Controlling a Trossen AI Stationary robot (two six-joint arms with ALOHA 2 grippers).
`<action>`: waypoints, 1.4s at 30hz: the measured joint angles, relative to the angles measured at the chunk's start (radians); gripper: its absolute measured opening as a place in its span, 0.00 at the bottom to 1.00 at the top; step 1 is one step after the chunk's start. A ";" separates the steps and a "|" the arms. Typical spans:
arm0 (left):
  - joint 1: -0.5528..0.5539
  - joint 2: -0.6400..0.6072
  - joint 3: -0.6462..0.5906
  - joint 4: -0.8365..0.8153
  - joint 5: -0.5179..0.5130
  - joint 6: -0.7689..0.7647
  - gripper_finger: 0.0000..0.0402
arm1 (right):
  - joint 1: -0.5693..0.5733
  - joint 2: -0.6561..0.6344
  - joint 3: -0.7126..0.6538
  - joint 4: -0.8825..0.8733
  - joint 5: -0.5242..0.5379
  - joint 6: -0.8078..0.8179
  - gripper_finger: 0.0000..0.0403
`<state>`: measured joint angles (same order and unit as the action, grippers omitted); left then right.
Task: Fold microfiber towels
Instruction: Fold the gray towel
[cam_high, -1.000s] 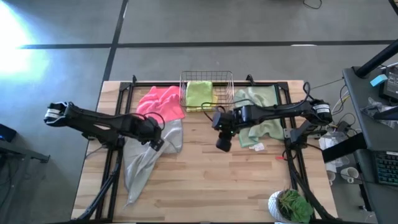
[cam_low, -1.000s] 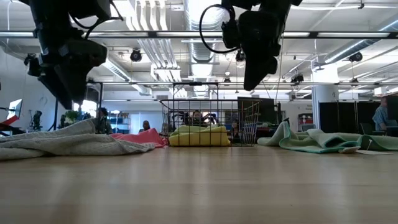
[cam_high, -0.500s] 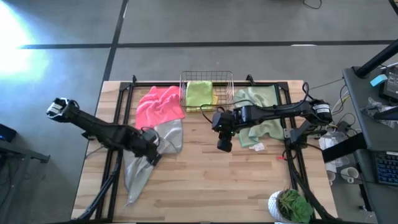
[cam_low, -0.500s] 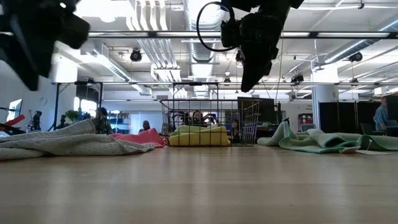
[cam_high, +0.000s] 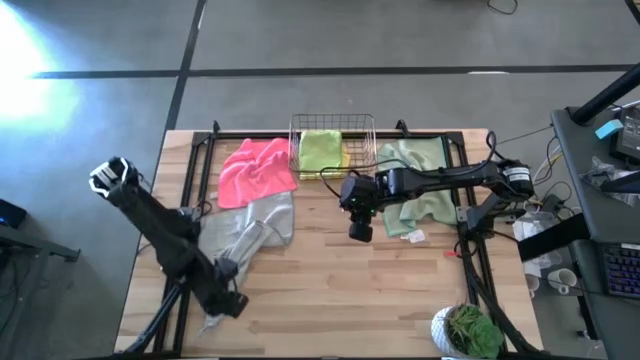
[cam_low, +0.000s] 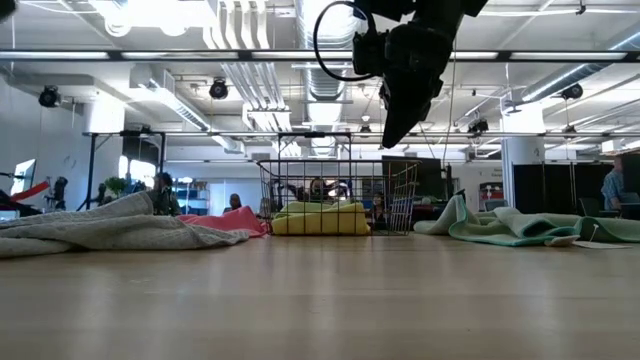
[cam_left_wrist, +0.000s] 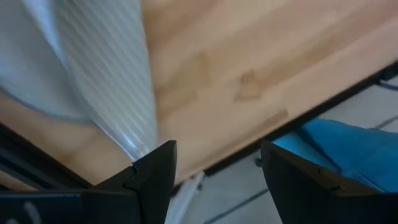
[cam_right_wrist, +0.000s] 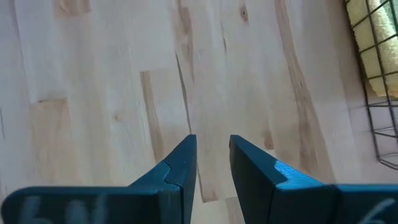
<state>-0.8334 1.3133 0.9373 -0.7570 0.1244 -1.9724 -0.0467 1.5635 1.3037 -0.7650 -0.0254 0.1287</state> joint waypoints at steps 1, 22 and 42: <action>-0.018 0.018 0.004 0.019 0.001 -0.029 0.54 | 0.000 0.000 0.000 0.000 0.000 0.000 0.21; -0.190 0.207 0.000 0.061 0.048 -0.404 0.54 | 0.000 0.002 0.000 0.002 -0.001 -0.018 0.21; -0.184 0.222 -0.068 0.030 0.080 -0.413 0.54 | 0.000 0.002 0.000 0.002 -0.001 -0.018 0.21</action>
<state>-1.0176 1.5354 0.8693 -0.7270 0.2049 -2.3854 -0.0463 1.5650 1.3037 -0.7628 -0.0265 0.1112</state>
